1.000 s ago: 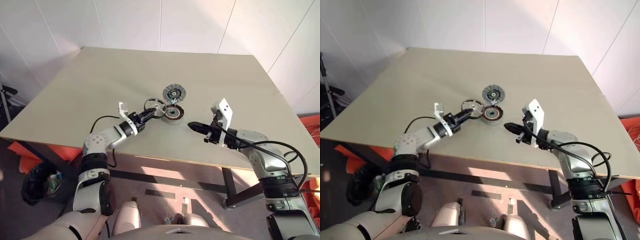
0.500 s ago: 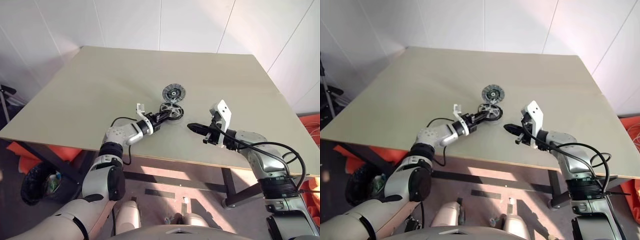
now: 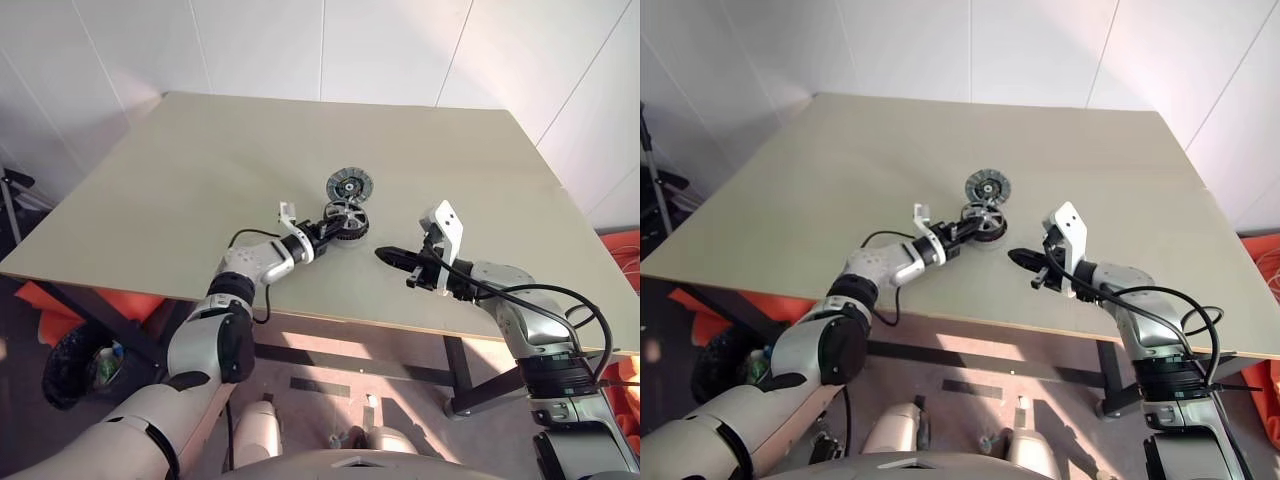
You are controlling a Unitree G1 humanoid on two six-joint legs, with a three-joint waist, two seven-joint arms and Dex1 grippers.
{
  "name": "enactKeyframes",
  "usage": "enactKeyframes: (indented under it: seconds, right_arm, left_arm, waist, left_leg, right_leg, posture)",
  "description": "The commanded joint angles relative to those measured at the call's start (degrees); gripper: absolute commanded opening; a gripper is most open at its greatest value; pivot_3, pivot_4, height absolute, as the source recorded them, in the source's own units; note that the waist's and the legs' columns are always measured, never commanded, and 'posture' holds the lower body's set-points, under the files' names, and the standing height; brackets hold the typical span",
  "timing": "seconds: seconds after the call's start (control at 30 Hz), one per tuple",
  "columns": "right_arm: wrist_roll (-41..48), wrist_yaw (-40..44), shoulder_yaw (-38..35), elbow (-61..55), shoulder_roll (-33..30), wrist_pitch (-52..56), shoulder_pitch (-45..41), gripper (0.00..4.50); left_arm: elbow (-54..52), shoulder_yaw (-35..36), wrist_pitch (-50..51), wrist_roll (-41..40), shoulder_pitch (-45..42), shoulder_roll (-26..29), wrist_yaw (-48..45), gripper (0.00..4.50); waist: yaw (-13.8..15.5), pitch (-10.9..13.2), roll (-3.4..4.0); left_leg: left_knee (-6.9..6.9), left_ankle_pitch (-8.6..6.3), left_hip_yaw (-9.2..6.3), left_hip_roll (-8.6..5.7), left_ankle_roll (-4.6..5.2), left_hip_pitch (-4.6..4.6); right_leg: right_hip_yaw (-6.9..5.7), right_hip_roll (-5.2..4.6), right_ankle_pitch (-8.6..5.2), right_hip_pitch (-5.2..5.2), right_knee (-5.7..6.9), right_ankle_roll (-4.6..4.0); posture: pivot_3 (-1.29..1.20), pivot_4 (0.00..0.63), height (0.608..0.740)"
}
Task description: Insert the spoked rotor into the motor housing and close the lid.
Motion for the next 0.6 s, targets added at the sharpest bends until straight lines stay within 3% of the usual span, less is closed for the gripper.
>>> enactKeyframes:
  seconds: [0.03,0.6]
  right_arm:
    - [0.6,-0.4,-1.4,-1.7,-0.5,-0.9,-0.1,0.00]
    - [0.7,-1.6,-1.3,-2.2,-0.3,-0.9,0.0,0.00]
  left_arm:
    - [2.1,0.9,-2.9,1.0,-3.0,0.3,-1.2,0.58]
    - [7.0,2.7,-6.6,3.8,-5.7,0.2,-1.8,0.58]
  waist:
    - [0.1,0.0,0.00]
    - [0.2,0.0,-0.04]
  left_leg:
    - [0.00,0.00,0.00,0.00,0.00,0.00]
    - [0.01,-0.01,0.00,0.00,0.02,-0.03]
  right_leg:
    - [0.00,0.00,0.00,0.00,0.00,0.00]
    - [-0.03,-0.03,0.00,0.00,0.01,0.00]
  posture:
    - [0.00,0.000,0.740]
    - [0.00,0.000,0.740]
